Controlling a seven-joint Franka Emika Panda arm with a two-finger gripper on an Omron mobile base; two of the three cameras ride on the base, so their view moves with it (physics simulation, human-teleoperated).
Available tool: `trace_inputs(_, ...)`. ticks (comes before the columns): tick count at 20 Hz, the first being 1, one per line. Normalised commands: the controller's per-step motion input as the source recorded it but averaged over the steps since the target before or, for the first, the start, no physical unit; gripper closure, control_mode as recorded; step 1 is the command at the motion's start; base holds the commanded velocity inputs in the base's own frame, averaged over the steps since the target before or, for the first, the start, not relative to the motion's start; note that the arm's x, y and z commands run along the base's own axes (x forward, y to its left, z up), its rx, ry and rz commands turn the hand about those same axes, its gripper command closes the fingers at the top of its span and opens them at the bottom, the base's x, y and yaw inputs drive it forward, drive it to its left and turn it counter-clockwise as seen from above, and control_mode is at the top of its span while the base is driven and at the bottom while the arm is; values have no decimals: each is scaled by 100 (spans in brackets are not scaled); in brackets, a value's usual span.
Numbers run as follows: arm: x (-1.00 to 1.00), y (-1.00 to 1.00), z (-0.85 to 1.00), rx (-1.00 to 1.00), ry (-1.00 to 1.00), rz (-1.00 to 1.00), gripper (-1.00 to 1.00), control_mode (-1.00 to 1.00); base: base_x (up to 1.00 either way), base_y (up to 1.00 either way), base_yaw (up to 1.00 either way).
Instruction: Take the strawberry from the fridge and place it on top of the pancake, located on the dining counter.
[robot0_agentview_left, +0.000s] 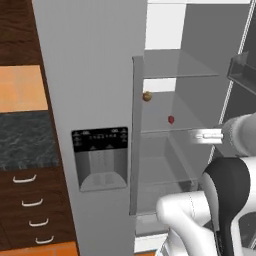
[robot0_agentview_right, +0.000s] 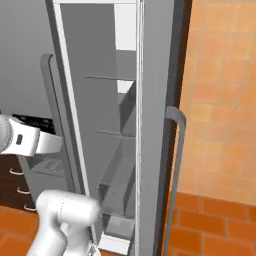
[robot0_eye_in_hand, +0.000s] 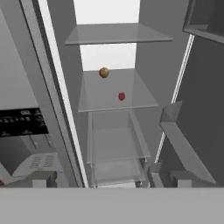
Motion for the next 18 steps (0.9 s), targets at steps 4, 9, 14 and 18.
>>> trace_inputs(4,0,0,0,0,0,0,-100,100,95,-31,5)
trace_inputs(9,0,0,0,0,0,0,-100,100,91,-19,2)
trace_inputs(14,54,-14,-15,-1,12,1,-100,-100,14,-4,0)
trace_inputs(18,47,-17,-37,-4,1,1,-100,-100,0,0,0)
